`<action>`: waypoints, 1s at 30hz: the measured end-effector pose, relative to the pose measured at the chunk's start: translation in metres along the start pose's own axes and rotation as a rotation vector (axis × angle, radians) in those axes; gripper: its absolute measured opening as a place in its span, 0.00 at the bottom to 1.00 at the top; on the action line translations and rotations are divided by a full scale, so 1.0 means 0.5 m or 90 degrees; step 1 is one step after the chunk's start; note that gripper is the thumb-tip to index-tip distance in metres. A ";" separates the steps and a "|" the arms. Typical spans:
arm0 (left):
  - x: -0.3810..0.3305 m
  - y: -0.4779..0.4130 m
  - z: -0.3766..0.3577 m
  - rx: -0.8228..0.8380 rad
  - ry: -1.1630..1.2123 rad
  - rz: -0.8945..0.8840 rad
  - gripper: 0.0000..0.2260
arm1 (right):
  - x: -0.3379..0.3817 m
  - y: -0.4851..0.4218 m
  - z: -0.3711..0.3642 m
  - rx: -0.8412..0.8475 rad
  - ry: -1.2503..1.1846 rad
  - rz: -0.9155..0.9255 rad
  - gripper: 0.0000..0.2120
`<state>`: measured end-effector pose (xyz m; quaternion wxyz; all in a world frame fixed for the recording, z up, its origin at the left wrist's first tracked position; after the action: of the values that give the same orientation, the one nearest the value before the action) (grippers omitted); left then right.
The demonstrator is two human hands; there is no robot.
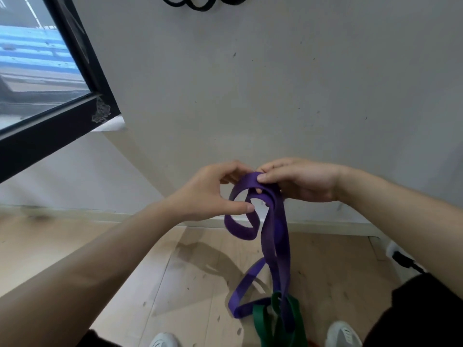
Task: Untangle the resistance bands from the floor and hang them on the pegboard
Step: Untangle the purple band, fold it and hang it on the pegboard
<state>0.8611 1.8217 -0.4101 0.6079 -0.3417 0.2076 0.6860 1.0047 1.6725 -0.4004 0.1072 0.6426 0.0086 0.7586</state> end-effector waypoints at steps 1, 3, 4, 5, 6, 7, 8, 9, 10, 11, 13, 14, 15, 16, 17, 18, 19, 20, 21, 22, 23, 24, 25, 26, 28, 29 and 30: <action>0.002 -0.001 -0.003 0.007 0.021 0.011 0.23 | -0.002 0.001 0.000 0.010 0.008 -0.003 0.14; 0.006 0.001 -0.008 0.026 0.060 0.046 0.20 | -0.004 0.003 0.004 0.030 0.013 -0.002 0.12; 0.008 0.002 -0.011 0.032 0.067 0.059 0.19 | -0.005 0.004 0.005 0.040 0.010 0.002 0.09; 0.008 0.003 -0.013 0.035 0.070 0.068 0.20 | -0.006 0.006 0.006 0.051 0.007 0.007 0.07; 0.008 0.004 -0.016 0.036 0.080 0.075 0.20 | -0.007 0.007 0.008 0.062 0.006 0.011 0.06; 0.008 0.005 -0.017 0.035 0.103 0.080 0.21 | -0.009 0.008 0.008 0.071 0.007 0.015 0.06; 0.008 0.005 -0.017 0.035 0.134 0.087 0.21 | -0.011 0.008 0.009 0.077 0.009 0.016 0.07; 0.008 0.006 -0.015 0.033 0.156 0.092 0.21 | -0.014 0.008 0.010 0.083 0.010 0.017 0.07; 0.007 0.007 -0.014 0.030 0.165 0.094 0.21 | -0.017 0.008 0.011 0.086 0.009 0.018 0.07; 0.005 0.008 -0.012 0.024 0.165 0.093 0.20 | -0.020 0.008 0.011 0.088 0.007 0.020 0.07; 0.000 0.010 -0.011 0.006 0.170 0.087 0.19 | -0.025 0.007 0.011 0.083 0.003 0.028 0.06; -0.002 0.012 -0.010 -0.008 0.173 0.086 0.17 | -0.028 0.006 0.011 0.080 0.004 0.032 0.06; -0.005 0.012 -0.010 -0.021 0.176 0.086 0.16 | -0.031 0.005 0.011 0.079 0.009 0.036 0.06; -0.006 0.013 -0.008 -0.034 0.178 0.088 0.14 | -0.034 0.003 0.010 0.080 0.012 0.040 0.06; -0.008 0.013 -0.007 -0.046 0.181 0.090 0.14 | -0.037 0.001 0.008 0.081 0.010 0.043 0.06; -0.011 0.012 -0.004 -0.060 0.183 0.089 0.13 | -0.041 -0.001 0.006 0.083 0.004 0.046 0.06; -0.014 0.012 0.000 -0.077 0.184 0.087 0.13 | -0.044 -0.003 0.004 0.089 -0.005 0.047 0.07; -0.017 0.012 0.005 -0.095 0.185 0.083 0.12 | -0.050 -0.005 0.002 0.096 -0.015 0.045 0.08; -0.019 0.012 0.011 -0.110 0.189 0.080 0.12 | -0.056 -0.007 0.000 0.106 -0.025 0.041 0.10; -0.021 0.013 0.018 -0.122 0.193 0.078 0.13 | -0.064 -0.009 -0.002 0.117 -0.034 0.034 0.11; -0.022 0.015 0.026 -0.134 0.200 0.076 0.13 | -0.072 -0.011 -0.004 0.130 -0.039 0.024 0.11; -0.021 0.016 0.034 -0.147 0.211 0.075 0.14 | -0.080 -0.012 -0.005 0.144 -0.037 0.014 0.10; -0.019 0.019 0.044 -0.160 0.225 0.071 0.15 | -0.087 -0.013 -0.006 0.154 -0.027 0.006 0.09; -0.017 0.022 0.054 -0.173 0.241 0.064 0.15 | -0.095 -0.014 -0.006 0.157 -0.015 0.000 0.09; -0.013 0.028 0.074 -0.194 0.269 0.048 0.16 | -0.107 -0.015 -0.003 0.150 0.007 -0.015 0.11; -0.010 0.029 0.083 -0.204 0.276 0.044 0.15 | -0.111 -0.014 0.000 0.137 0.017 -0.028 0.12; -0.007 0.031 0.091 -0.214 0.280 0.043 0.15 | -0.114 -0.013 0.005 0.120 0.023 -0.041 0.13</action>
<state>0.8361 1.8487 -0.3786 0.4597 -0.5713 0.2292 0.6401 1.0166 1.6684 -0.4566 0.0705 0.6353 0.1022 0.7622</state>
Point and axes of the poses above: each hand's wrist, its own y-axis away from the middle knuckle, its own z-axis out of the back of the hand, x = y × z, the point moved 2 cm from there along -y, towards the middle knuckle, and after that the axes turned 5 degrees about z, right-handed, at the moved point
